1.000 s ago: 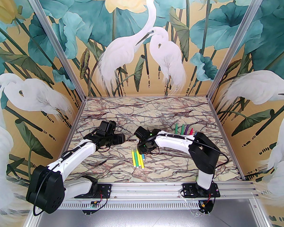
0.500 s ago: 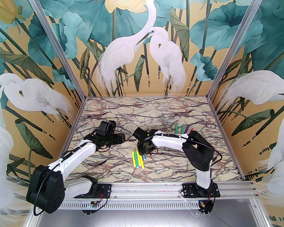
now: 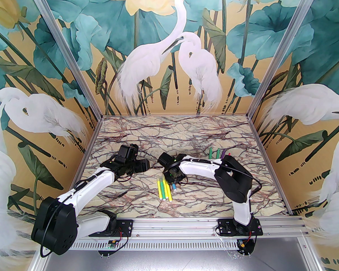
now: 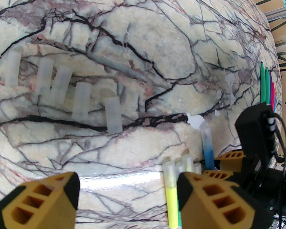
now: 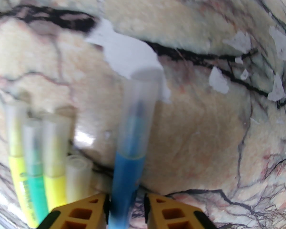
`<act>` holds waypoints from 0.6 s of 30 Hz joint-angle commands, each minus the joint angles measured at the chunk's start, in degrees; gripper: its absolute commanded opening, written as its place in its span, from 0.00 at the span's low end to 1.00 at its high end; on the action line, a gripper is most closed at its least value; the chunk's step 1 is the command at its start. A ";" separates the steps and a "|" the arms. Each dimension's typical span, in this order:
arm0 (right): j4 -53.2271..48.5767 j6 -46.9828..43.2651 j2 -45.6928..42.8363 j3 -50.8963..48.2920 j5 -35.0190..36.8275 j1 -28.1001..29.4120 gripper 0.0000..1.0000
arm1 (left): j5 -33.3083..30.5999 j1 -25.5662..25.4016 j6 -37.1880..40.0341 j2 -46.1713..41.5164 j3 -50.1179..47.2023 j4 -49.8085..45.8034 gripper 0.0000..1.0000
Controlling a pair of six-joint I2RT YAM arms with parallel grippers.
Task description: Open the pen caps
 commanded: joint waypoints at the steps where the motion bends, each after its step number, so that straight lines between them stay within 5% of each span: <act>1: -1.77 0.64 1.60 1.18 1.97 0.44 0.31 | 0.67 0.48 -0.83 -0.13 -0.63 0.99 0.72; 18: -2.83 1.20 0.77 0.48 3.98 0.65 0.20 | 3.97 0.50 -1.33 0.79 -0.98 3.36 0.72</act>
